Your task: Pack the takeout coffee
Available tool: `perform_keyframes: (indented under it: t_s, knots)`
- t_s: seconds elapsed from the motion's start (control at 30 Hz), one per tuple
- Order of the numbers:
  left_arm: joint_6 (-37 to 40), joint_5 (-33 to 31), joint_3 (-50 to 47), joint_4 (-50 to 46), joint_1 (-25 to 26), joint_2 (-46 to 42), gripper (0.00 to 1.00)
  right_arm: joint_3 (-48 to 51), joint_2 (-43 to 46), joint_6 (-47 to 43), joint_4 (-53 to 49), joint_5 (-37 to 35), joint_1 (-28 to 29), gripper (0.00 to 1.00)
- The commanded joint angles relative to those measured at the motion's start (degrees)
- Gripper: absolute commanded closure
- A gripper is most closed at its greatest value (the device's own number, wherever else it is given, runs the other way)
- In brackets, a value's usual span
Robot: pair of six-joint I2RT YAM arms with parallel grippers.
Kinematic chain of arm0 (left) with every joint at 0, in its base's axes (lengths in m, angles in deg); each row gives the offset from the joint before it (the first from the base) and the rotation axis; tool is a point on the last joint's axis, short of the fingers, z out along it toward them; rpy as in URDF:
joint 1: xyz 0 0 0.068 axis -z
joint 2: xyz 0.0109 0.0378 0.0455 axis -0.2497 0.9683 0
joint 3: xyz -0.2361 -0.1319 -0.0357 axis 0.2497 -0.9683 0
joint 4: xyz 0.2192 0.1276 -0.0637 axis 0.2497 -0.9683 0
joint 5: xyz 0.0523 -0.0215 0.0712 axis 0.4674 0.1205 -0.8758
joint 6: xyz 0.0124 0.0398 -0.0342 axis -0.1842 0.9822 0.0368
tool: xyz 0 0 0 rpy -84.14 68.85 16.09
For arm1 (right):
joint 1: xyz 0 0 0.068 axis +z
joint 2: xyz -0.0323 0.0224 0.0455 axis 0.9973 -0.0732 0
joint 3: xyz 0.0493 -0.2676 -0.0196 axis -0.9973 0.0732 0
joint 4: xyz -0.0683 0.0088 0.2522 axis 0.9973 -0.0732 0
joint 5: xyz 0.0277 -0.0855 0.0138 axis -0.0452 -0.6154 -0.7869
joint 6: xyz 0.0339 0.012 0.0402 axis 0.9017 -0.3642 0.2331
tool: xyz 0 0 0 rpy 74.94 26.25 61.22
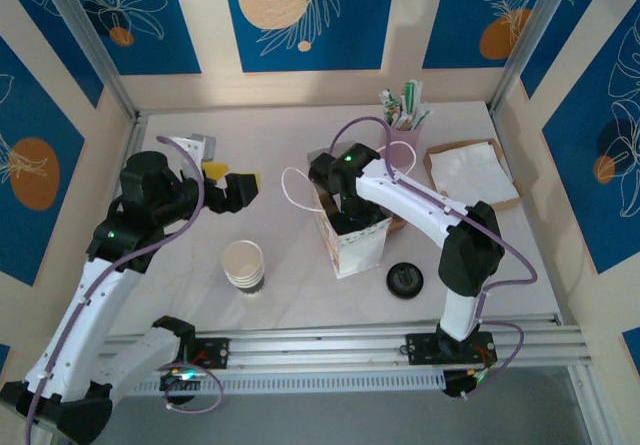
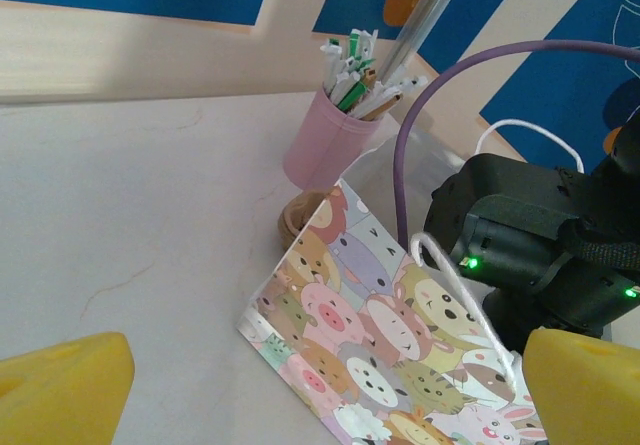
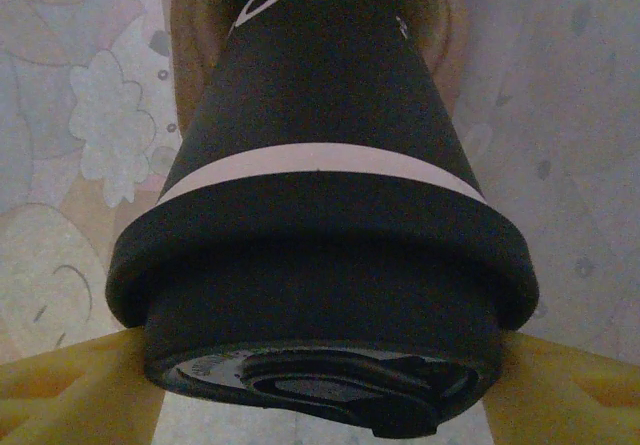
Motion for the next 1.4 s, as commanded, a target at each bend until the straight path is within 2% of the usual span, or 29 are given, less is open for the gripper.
perform_keyframes:
  t_s: [0.0, 1.1, 1.2, 1.37]
  knots:
    - [0.26, 0.60, -0.38, 1.23, 0.58, -0.29, 0.00, -1.61, 0.64, 0.87, -0.95, -1.02, -0.10, 0.19]
    - [0.04, 1.13, -0.07, 1.44, 0.58, 0.05, 0.00, -2.97, 3.12, 2.62, -1.54, -2.05, -0.63, 0.08]
    - [-0.04, 1.12, -0.03, 1.52, 0.58, 0.07, 0.00, -3.20, 3.24, 2.62, -1.78, -2.14, -0.60, 0.02]
    - [-0.13, 1.27, -0.05, 1.63, 0.58, 0.21, 0.00, -3.80, 3.67, 2.73, -2.06, -2.16, -0.61, 0.02]
